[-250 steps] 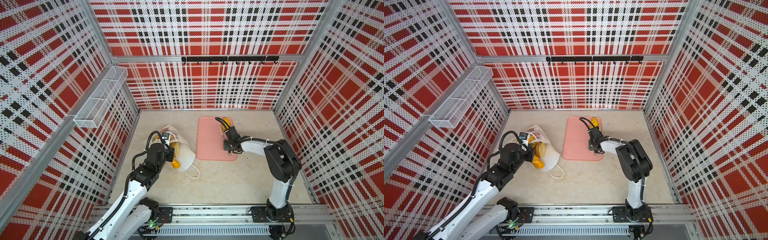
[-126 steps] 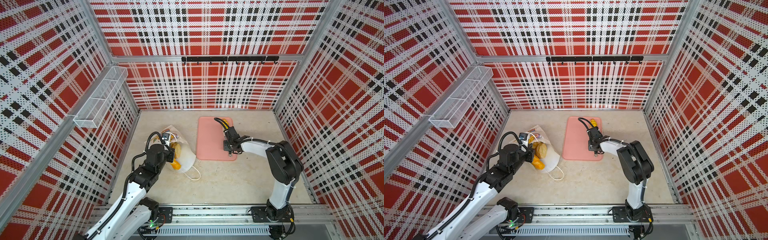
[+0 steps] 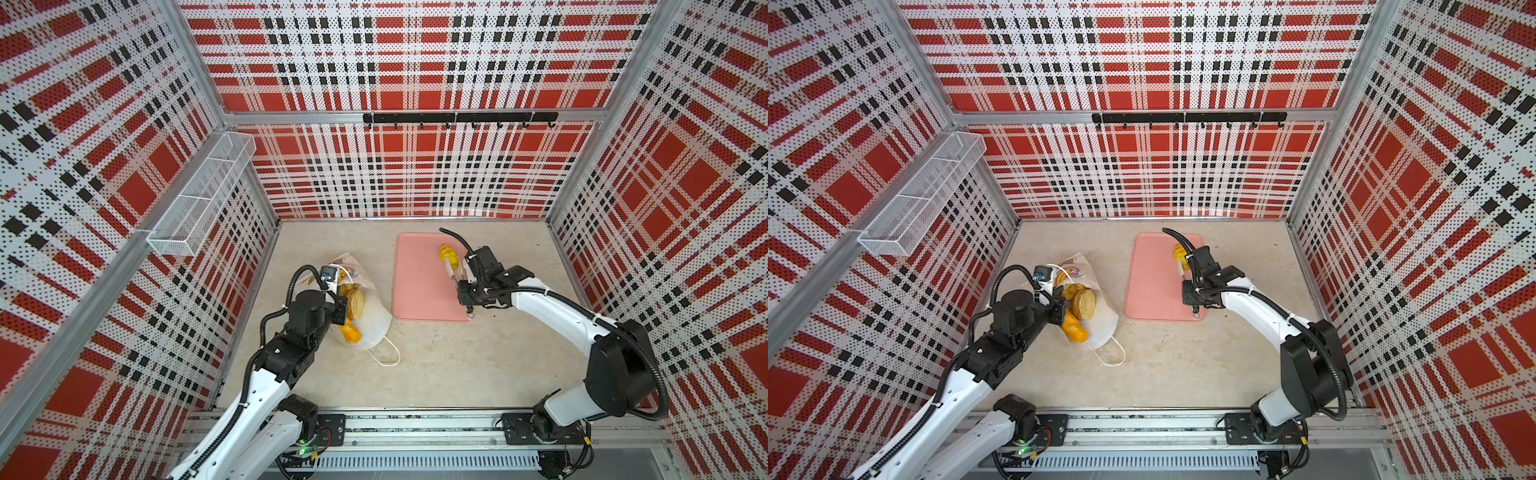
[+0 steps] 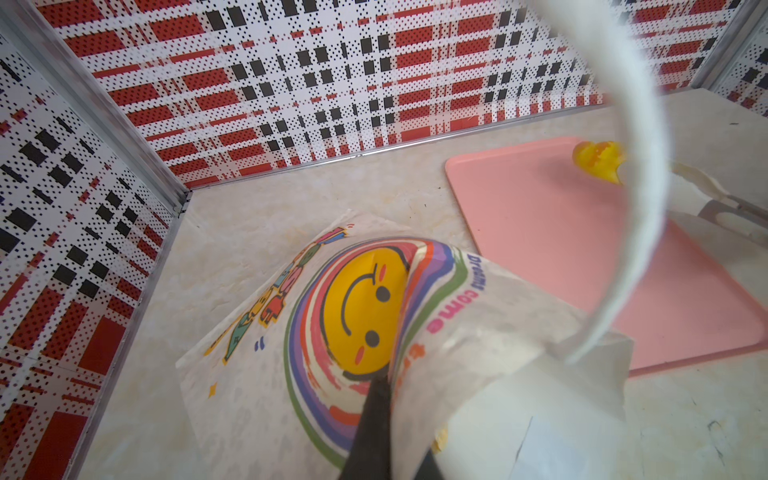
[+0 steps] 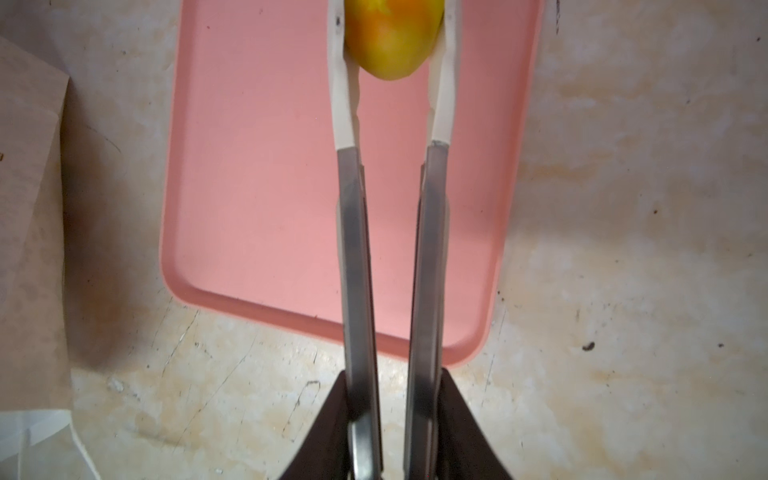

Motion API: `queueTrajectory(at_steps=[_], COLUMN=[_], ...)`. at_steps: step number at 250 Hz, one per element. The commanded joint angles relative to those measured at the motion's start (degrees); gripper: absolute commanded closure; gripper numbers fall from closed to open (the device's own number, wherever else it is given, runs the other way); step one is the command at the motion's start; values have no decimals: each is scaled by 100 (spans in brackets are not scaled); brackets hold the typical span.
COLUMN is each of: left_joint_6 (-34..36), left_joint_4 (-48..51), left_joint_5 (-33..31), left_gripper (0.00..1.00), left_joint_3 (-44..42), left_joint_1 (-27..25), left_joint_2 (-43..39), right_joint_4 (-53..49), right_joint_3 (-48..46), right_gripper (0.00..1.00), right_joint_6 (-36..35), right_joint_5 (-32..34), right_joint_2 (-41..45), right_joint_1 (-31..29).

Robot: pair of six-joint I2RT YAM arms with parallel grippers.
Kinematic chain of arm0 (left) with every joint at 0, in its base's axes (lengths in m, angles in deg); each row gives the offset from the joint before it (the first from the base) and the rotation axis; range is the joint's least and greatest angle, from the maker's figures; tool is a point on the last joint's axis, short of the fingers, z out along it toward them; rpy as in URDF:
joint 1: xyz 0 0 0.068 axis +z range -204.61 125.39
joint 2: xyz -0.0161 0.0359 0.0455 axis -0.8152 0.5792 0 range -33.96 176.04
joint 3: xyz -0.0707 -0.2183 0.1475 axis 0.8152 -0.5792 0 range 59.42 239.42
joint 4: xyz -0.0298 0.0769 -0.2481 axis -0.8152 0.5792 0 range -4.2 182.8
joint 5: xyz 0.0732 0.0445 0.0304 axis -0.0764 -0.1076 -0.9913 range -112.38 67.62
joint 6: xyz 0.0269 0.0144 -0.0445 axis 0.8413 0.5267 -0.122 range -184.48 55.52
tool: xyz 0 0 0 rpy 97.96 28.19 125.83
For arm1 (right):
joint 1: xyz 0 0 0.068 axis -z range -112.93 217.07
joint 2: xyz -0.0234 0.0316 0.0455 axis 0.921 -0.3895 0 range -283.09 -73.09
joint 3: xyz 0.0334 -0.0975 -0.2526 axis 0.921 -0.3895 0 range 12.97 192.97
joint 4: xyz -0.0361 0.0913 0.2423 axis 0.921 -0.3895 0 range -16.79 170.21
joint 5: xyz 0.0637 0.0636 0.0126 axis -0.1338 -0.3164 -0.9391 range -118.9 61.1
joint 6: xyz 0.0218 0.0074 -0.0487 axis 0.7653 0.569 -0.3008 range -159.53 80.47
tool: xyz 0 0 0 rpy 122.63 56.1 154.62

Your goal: Take the fake bread out of the paper bag

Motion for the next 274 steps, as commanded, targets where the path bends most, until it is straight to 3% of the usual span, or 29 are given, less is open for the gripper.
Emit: queueTrajectory(at_steps=[1,61,157,201,274], left_joint_6=[-93,-101,-92,-85,-75], left_joint_4=[-197,-204,-182,-191,-178], left_joint_5=[88,102,109,97,98], left_gripper=[100,100,100,100,100], left_joint_3=[0,1,-8,0,-8], left_joint_1=[-53,-52,-71,-81,-80], left_joint_2=[-119,-113,-104,-61,-26], right_joint_4=[-239,-432,330,217,198], right_joint_3=[158,-1,156,303,156], right_gripper=[69,66,71,59,53], right_joint_6=[110,250,-114,-129,-129], right_joint_5=[-372,-660,-563,-334,-170], right_joint_2=[397,687,-549,-854,-923], right_joint_1=[-14,167,351,351,342])
